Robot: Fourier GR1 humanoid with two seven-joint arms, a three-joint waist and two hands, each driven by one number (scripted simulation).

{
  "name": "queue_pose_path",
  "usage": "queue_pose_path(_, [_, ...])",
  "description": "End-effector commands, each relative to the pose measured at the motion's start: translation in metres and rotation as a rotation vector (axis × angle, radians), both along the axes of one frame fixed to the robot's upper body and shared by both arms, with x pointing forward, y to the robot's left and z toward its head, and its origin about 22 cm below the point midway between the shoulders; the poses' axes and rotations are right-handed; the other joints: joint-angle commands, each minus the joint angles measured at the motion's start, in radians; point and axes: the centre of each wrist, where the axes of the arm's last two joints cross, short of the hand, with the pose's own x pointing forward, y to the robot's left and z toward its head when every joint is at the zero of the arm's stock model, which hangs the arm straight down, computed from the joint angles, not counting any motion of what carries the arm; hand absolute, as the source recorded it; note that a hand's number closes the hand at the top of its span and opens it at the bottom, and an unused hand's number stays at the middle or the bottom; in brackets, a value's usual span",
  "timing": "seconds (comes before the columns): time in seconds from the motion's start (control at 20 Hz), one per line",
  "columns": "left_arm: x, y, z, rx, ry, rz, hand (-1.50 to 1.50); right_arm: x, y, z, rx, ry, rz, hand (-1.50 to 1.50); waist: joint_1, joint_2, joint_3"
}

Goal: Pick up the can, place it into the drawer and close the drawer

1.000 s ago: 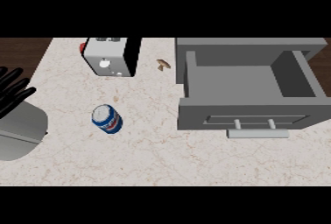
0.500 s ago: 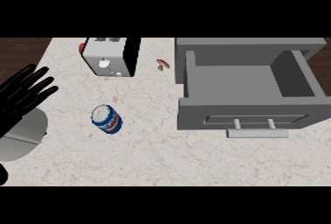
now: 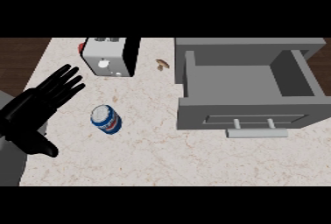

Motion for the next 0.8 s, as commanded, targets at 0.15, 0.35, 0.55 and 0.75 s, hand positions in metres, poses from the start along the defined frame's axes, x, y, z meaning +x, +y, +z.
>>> queue_pose_path(0.15, [-0.008,-0.02,-0.045,0.034,0.025,0.004,-1.5,-0.013,-0.023,0.006,-0.007,0.009,0.006,-1.5,0.004,0.0,0.0])
queue_pose_path(0.35, [0.009,-0.04,-0.043,0.061,-0.004,0.052,-1.5,-0.015,-0.005,0.007,0.0,-0.002,-0.003,-1.5,0.002,-0.001,0.0])
queue_pose_path(0.55, [0.003,0.004,-0.081,0.064,0.032,0.06,-1.5,-0.006,0.002,0.002,0.006,-0.013,0.008,-1.5,0.001,0.001,0.0])
queue_pose_path(0.75, [0.005,0.004,-0.097,0.07,0.013,0.101,-1.5,-0.007,0.002,-0.003,0.005,0.002,0.022,-1.5,0.002,0.001,0.0])
